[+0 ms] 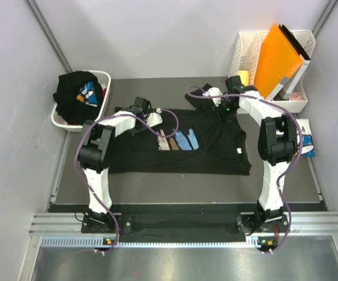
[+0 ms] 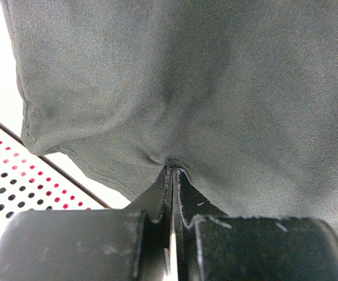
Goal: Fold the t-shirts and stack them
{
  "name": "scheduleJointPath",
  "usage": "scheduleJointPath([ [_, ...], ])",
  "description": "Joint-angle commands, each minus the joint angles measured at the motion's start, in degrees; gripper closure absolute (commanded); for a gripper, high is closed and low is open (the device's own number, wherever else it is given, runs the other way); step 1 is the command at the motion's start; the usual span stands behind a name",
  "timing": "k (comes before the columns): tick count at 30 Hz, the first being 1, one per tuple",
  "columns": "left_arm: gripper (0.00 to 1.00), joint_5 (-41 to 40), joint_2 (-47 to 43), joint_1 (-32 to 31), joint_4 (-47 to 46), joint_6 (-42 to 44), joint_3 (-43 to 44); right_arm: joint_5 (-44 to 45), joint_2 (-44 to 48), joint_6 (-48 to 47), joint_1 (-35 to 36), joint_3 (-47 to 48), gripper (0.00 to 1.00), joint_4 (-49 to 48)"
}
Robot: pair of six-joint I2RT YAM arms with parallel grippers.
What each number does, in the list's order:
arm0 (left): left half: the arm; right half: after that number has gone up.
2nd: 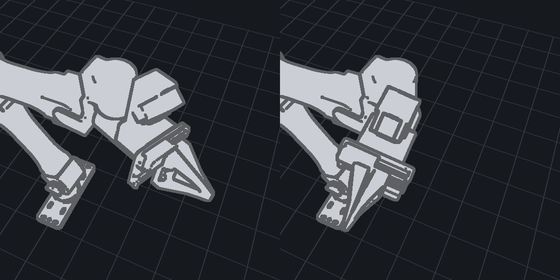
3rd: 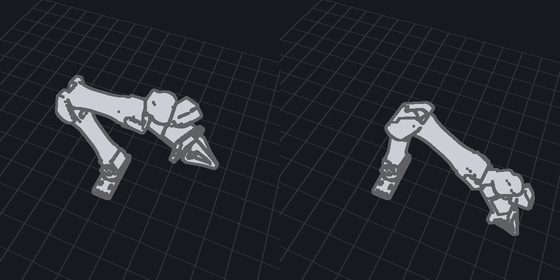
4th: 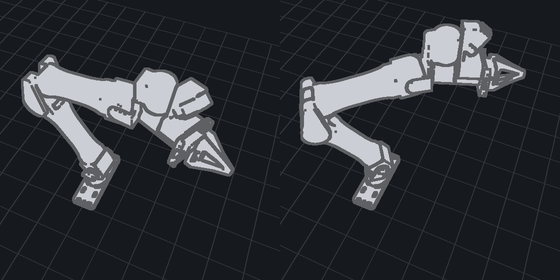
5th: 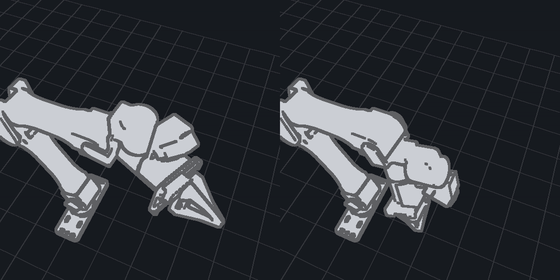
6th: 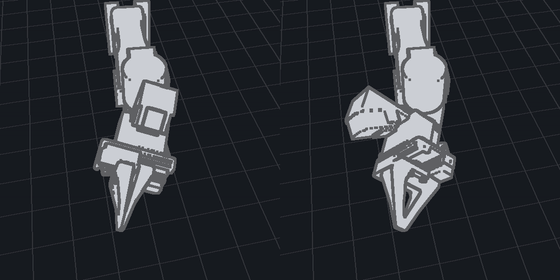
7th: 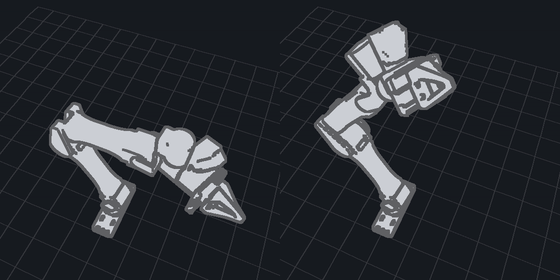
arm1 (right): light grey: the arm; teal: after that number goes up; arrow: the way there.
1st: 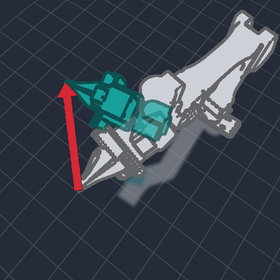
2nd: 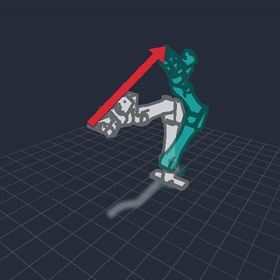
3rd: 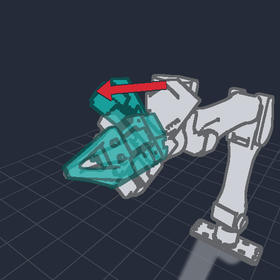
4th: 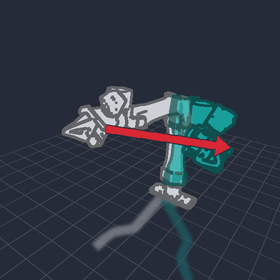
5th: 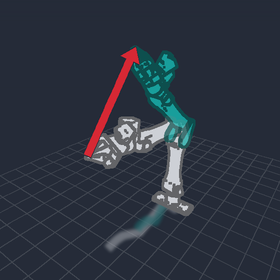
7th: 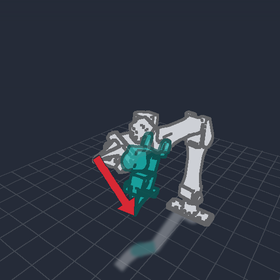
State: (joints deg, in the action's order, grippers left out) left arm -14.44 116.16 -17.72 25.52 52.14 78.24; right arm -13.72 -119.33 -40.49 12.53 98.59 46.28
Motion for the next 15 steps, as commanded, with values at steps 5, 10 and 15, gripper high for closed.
scheduleJointPath([
  [5, 1.0, 4.0, 1.0, -0.9, 0.6, -1.6, 0.3, 0.3, -0.4, 0.0, 0.5, -0.8, 1.0, -2.7],
  [10, 1.0, 4.0, 0.6, -0.9, 0.2, -1.4, 0.2, 1.5, -2.3, 0.4, 0.6, -0.7, 1.0, -4.4],
  [15, 1.0, 4.0, 0.1, -0.9, 0.2, -1.5, 0.1, 2.2, -4.0, 0.9, 0.5, -0.5, 1.0, -5.4],
])
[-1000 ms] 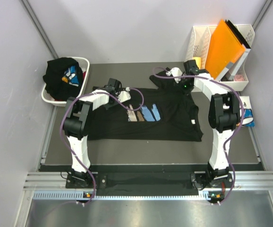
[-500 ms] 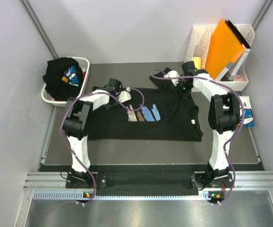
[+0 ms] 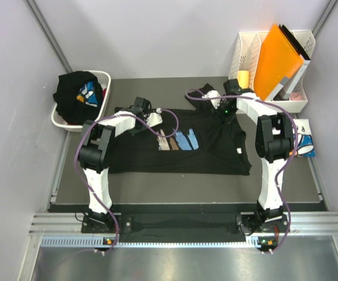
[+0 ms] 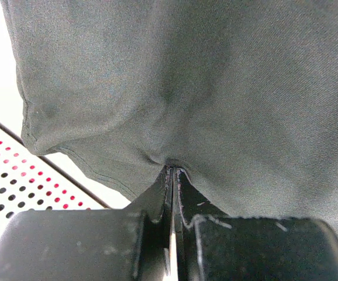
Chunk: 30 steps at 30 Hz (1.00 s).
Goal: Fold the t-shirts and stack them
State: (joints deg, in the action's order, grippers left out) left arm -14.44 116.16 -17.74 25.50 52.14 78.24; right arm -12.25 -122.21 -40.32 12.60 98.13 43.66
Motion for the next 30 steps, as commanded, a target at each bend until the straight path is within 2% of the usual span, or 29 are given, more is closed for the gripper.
scheduleJointPath([
  [1, 1.0, 4.1, -0.2, -1.0, 0.3, -1.6, 0.0, 0.9, -1.3, 0.9, 0.4, -0.1, 1.0, -3.4],
  [12, 1.0, 2.2, -2.5, -0.8, -3.9, -3.9, -2.6, 5.3, 0.9, 3.4, 0.5, -2.1, 1.0, -9.4],
  [15, 1.0, 2.1, -5.5, -0.6, -4.3, -5.9, -1.8, 2.4, 4.0, 3.6, 0.4, -0.5, 0.89, -7.2],
  [16, 1.0, 2.5, -7.2, -0.7, -3.9, -6.3, -0.7, 1.5, 4.8, 3.6, 0.5, 0.1, 0.77, -5.7],
  [18, 1.0, 2.8, -8.8, -0.7, -3.3, -7.0, 0.3, -0.4, 6.9, 3.5, 0.4, 1.6, 0.62, -3.7],
  [19, 0.96, 3.0, -10.4, -0.6, -2.9, -7.0, 1.3, -1.0, 7.3, 3.2, 0.4, 2.2, 0.47, -2.7],
  [21, 0.85, 2.8, -11.6, -0.7, -2.9, -6.4, 2.0, -2.9, 7.8, 2.3, 0.4, 5.0, 0.39, -0.4],
  [22, 0.8, 2.7, -12.3, -0.7, -3.0, -5.9, 2.6, -3.4, 7.7, 2.2, 0.4, 5.7, 0.3, 1.2],
  [23, 0.78, 2.0, -12.4, -0.7, -3.8, -5.6, 2.8, -3.8, 7.6, 1.9, 0.4, 6.9, 0.26, 2.0],
  [25, 0.75, 0.6, -12.4, -0.7, -5.4, -4.5, 3.2, -3.5, 7.4, 1.9, 0.3, 7.4, 0.22, 1.7],
  [27, 0.75, -2.2, -11.6, -0.6, -8.3, -3.7, 3.5, -2.6, 6.9, 3.0, 0.1, 8.1, 0.23, 0.0],
  [30, 0.78, -4.8, -9.9, -0.5, -12.6, -4.0, 4.5, -3.2, 4.6, 6.4, -0.4, 11.0, 0.34, -1.6],
])
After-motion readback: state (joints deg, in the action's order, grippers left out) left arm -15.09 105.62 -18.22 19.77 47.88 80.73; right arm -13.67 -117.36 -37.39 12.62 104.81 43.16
